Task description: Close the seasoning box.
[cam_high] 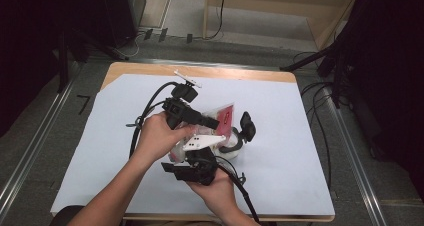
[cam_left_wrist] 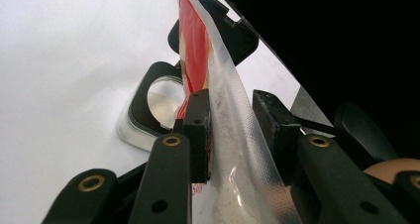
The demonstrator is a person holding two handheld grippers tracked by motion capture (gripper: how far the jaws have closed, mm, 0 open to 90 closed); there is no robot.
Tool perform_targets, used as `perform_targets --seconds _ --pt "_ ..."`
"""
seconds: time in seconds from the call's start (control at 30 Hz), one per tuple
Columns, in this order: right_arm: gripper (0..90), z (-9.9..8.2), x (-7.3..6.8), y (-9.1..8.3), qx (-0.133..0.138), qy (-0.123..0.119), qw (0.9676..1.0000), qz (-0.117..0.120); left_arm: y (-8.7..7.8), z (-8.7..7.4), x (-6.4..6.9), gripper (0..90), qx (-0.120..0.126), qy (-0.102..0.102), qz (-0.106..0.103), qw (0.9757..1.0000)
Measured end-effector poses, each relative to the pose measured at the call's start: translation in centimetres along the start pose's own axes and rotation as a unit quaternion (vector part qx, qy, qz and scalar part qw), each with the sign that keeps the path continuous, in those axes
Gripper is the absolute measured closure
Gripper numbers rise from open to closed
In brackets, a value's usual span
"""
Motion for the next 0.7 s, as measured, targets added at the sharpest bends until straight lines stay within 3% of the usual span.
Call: perform_targets --seconds 0.7 --pt "63.5 -0.11 0.04 0.08 -0.002 -0.005 1.0 -0.005 0.01 -0.06 -0.13 79.4 0.003 0.014 0.017 0.9997"
Point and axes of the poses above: each handheld gripper's, and its own axes: y roughly forward along the jaws, z roughly out of its top, x roughly to its right, the point moved 9 cm from there along y, roughly forward along the jaws, and after that the axes turned 2 degrees about z, right-handed, at the moved point
